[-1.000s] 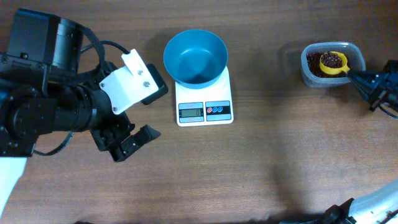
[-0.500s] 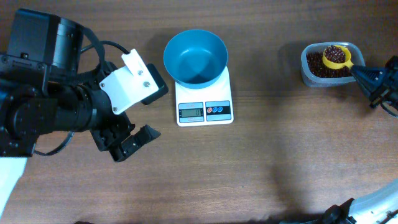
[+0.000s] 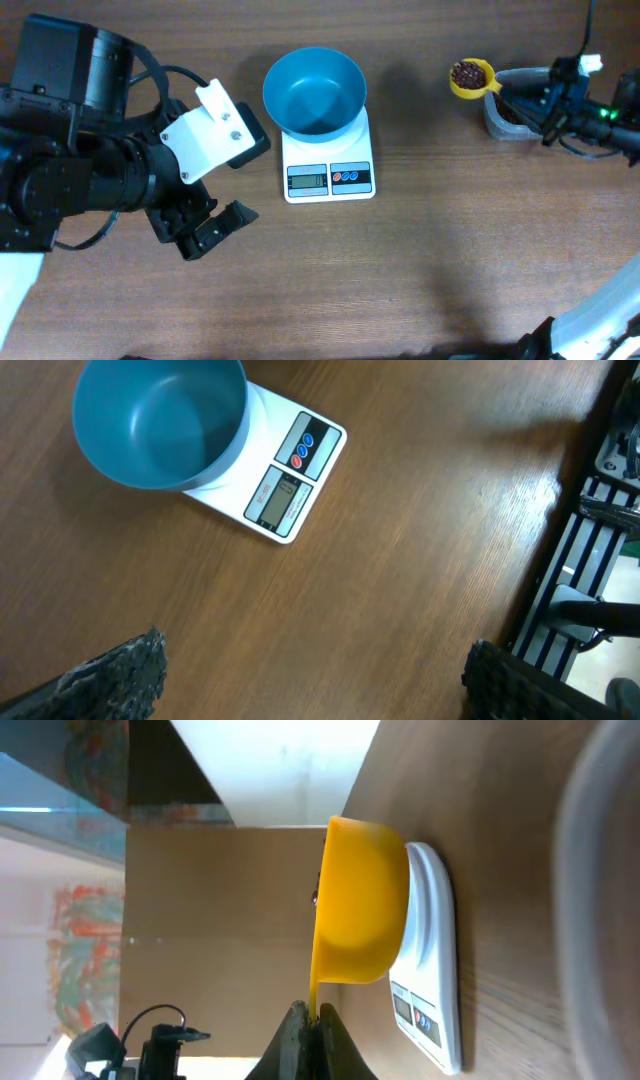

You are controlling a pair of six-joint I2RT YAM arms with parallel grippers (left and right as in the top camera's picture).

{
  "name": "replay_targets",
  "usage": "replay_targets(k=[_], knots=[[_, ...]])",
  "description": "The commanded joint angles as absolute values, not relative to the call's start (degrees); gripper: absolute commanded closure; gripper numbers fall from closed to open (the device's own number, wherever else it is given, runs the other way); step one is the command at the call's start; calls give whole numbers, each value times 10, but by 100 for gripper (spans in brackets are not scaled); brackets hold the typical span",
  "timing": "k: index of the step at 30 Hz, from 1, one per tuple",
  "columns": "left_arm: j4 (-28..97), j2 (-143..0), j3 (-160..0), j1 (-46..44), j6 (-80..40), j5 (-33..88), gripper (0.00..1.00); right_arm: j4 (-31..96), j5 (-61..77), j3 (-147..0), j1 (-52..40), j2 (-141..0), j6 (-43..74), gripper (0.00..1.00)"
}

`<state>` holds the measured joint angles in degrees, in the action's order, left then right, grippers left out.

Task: Scoop item into bowl and weigh 50g on scale
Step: 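Lift the filled scoop out of the tub with the right gripper, then carry the bean-filled yellow scoop over the teal bowl with the right gripper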

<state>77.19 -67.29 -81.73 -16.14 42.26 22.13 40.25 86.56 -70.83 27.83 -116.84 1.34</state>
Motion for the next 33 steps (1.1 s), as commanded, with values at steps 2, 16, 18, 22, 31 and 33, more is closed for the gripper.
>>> replay_targets(k=[2,16,18,22,31,33], knots=[[772,-672,-815,-159,430,229,1,402,889,-762,230,-1146,37,96],[772,-672,-814,-159,430,229,1,396,889,-881,47,-1146,100,96],[773,-672,-814,-159,430,229,1,396,889,-881,23,-1146,100,96],[772,-672,-814,-159,430,229,1,396,839,-881,0,-1146,99,96],[772,-672,-815,-159,430,229,1,396,789,-881,-27,-1146,-11,96],[772,-672,-814,-159,430,229,1,396,762,-881,-31,-1146,-11,96]])
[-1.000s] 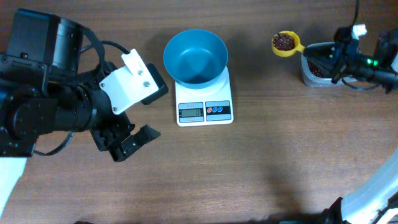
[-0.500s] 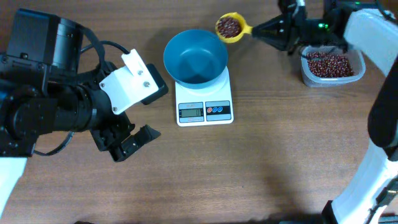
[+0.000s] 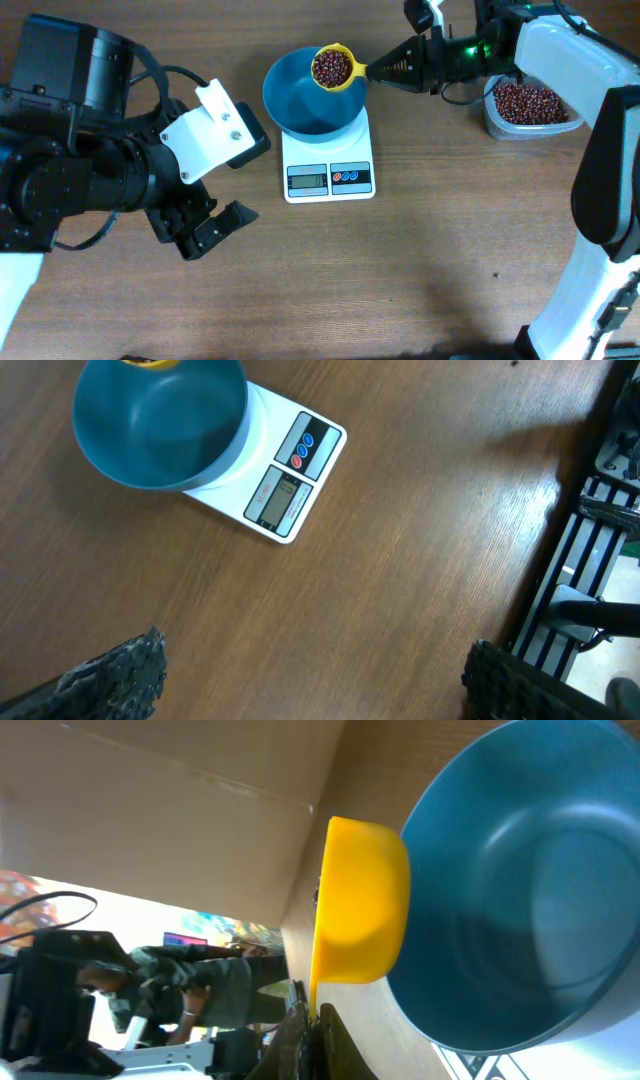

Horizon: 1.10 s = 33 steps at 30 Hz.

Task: Scoop item into bowl and weigh 50g on scale
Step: 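Carry the bean-filled yellow scoop over the teal bowl with the right gripper, then tilt the scoop with the right gripper to pour beans into the bowl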

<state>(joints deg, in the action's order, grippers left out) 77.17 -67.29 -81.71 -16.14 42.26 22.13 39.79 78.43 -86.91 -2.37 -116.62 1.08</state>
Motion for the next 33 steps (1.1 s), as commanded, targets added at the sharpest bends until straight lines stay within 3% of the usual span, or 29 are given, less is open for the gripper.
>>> replay_targets(k=[1,10,33], knots=[[772,-672,-814,-159,430,229,1,396,754,-881,-34,-1146,-14,96],[772,-672,-814,-159,430,229,1,392,666,-881,-45,-1146,-65,96],[772,-672,-815,-159,430,229,1,322,622,-881,-45,-1146,-107,96]])
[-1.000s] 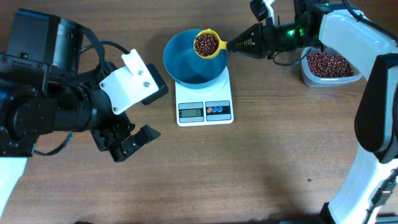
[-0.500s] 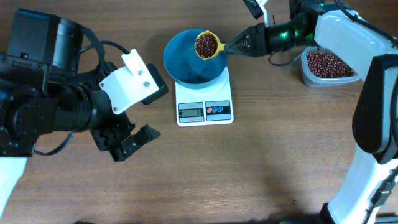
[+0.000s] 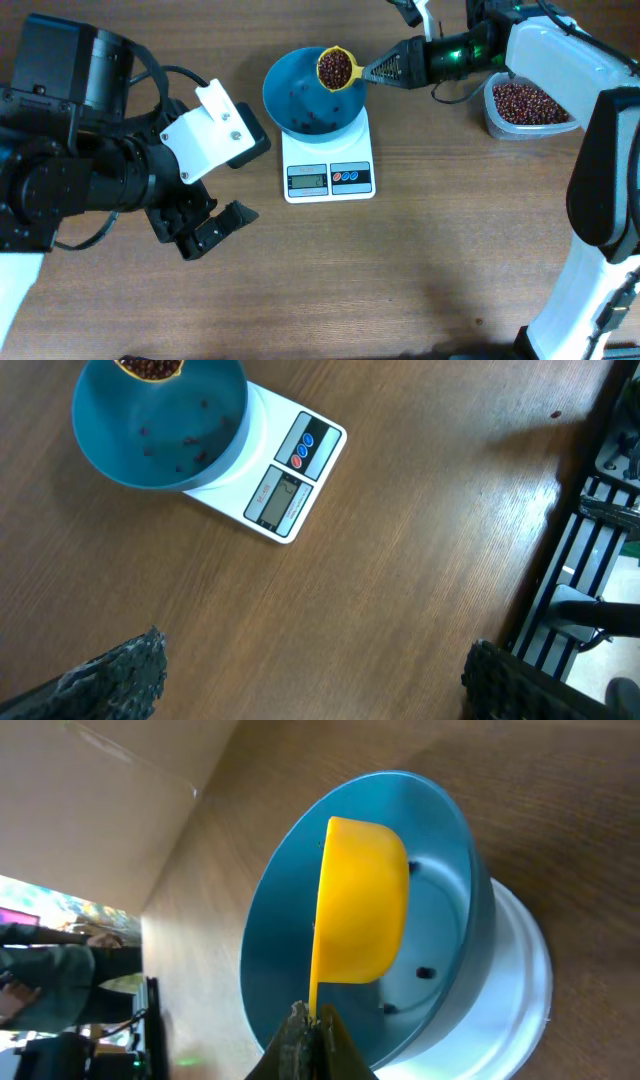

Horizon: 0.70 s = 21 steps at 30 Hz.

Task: Scoop item into bowl and weigh 50g on scale
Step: 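Tilt the scoop with the right gripper to pour beans into the bowl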

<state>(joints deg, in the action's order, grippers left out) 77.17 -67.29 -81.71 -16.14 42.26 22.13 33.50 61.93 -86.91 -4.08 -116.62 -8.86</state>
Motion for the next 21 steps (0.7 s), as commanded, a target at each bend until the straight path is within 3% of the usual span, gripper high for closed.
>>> replay_targets(k=[1,21], knots=[[772,-672,-814,-159,430,229,1,316,623,-881,-45,-1146,-107,96],[772,-672,-814,-159,430,229,1,306,623,-881,-45,-1102,-107,96]])
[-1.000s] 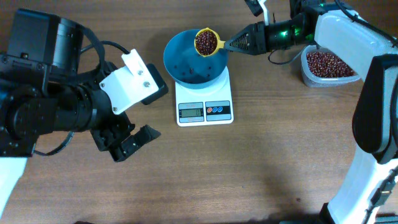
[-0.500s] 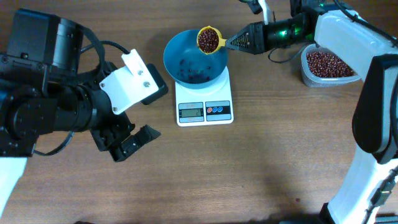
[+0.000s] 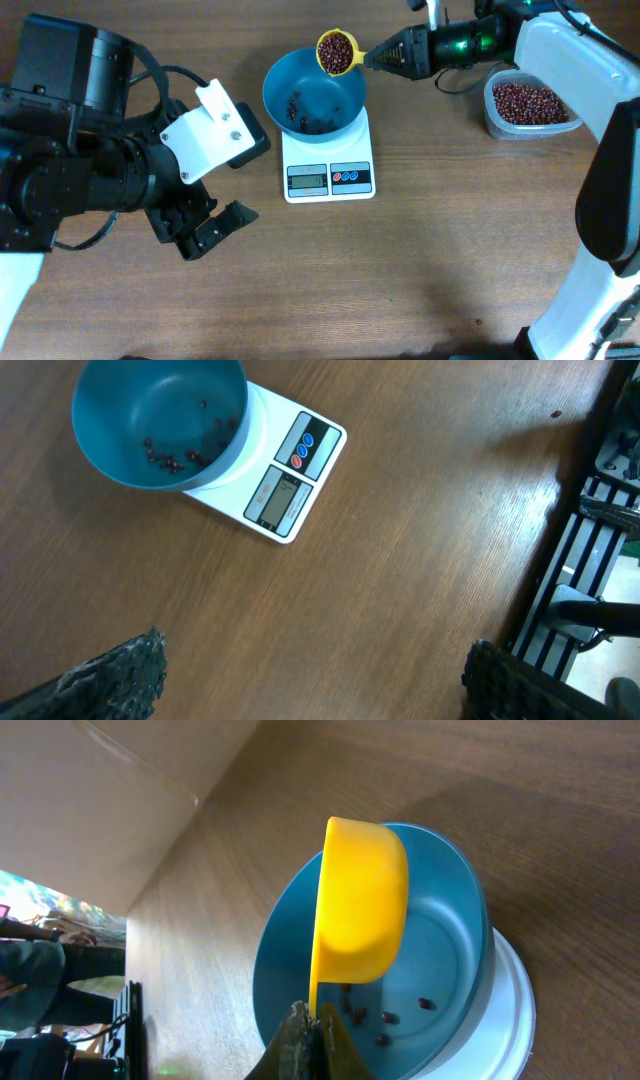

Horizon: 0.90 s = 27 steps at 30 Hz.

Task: Scoop item into bowl and weigh 50g on scale
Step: 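Tilt the scoop with the right gripper to pour beans into the bowl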

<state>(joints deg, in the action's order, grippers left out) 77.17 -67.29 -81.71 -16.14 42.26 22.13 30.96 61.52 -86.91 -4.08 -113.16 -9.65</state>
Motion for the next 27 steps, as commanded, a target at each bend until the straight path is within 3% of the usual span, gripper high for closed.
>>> replay_targets(k=[1,27], knots=[[772,-672,-814,-159,430,229,1,306,623,-881,-45,-1102,-107,96],[772,-672,-814,-159,430,229,1,321,456,-881,-92,-1087,-172,96]])
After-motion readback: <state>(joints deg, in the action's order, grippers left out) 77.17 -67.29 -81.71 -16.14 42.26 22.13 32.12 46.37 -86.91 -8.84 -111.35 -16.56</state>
